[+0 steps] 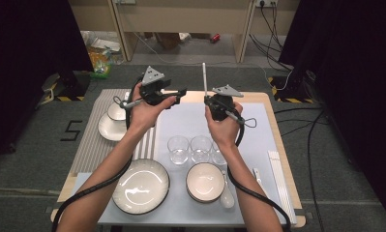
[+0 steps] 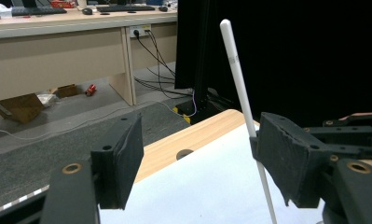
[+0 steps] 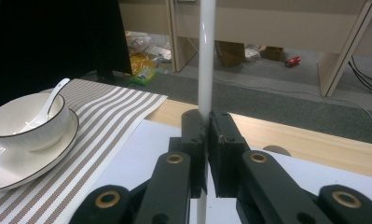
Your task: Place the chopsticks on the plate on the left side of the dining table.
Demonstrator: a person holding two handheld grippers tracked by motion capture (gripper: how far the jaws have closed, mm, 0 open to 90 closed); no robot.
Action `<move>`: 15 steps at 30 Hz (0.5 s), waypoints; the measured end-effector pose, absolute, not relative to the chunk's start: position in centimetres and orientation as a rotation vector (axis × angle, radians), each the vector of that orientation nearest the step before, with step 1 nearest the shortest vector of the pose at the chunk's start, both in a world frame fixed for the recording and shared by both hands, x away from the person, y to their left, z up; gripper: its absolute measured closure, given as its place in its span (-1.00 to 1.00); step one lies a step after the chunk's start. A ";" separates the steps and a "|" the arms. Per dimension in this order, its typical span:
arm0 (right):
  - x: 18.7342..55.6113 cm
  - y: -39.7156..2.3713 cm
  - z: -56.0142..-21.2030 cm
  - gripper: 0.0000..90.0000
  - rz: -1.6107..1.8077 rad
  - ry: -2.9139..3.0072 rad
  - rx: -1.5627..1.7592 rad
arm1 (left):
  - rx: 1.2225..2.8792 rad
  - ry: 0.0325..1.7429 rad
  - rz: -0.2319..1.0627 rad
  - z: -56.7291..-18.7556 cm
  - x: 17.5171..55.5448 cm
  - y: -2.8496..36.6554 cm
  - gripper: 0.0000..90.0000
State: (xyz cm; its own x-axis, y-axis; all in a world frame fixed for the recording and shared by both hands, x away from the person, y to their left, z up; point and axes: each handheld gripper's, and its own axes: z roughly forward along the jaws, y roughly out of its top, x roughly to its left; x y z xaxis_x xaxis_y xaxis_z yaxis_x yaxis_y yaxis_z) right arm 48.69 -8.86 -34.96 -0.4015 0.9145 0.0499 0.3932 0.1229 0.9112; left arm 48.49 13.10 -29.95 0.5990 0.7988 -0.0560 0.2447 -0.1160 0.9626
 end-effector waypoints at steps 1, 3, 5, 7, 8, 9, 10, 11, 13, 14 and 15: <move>48.7 -8.9 -35.0 0.90 1.251 1.864 1.261 | 1.664 0.877 0.594 -29.9 48.5 13.1 -0.32; 48.6 -8.7 -35.0 0.90 1.255 1.868 1.261 | 1.672 0.872 0.593 -30.0 48.8 12.7 -0.31; 48.6 -8.6 -35.0 0.90 1.257 1.869 1.257 | 1.674 0.872 0.589 -30.0 49.1 12.4 -0.30; 48.5 -8.5 -35.0 0.90 1.259 1.873 1.254 | 1.679 0.868 0.587 -30.1 49.3 12.1 -0.30; 48.5 -8.4 -35.0 0.90 1.257 1.875 1.260 | 1.679 0.866 0.586 -30.1 49.4 11.9 -0.30; 48.5 -8.4 -35.0 0.90 1.257 1.875 1.260 | 1.679 0.866 0.586 -30.1 49.4 11.9 -0.30; 48.5 -8.4 -35.0 0.90 1.261 1.875 1.251 | 1.676 0.868 0.583 -30.1 49.6 11.7 -0.30; 48.4 -8.4 -35.0 0.90 1.259 1.877 1.250 | 1.667 0.870 0.582 -30.2 49.8 11.5 -0.29; 48.4 -8.2 -35.1 0.90 1.262 1.879 1.257 | 1.670 0.869 0.577 -30.2 50.1 11.1 -0.29; 48.3 -8.2 -35.1 0.90 1.262 1.880 1.255 | 1.673 0.867 0.575 -30.2 50.2 10.9 -0.29; 48.3 -8.2 -35.1 0.90 1.262 1.880 1.255 | 1.673 0.867 0.575 -30.2 50.2 10.9 -0.28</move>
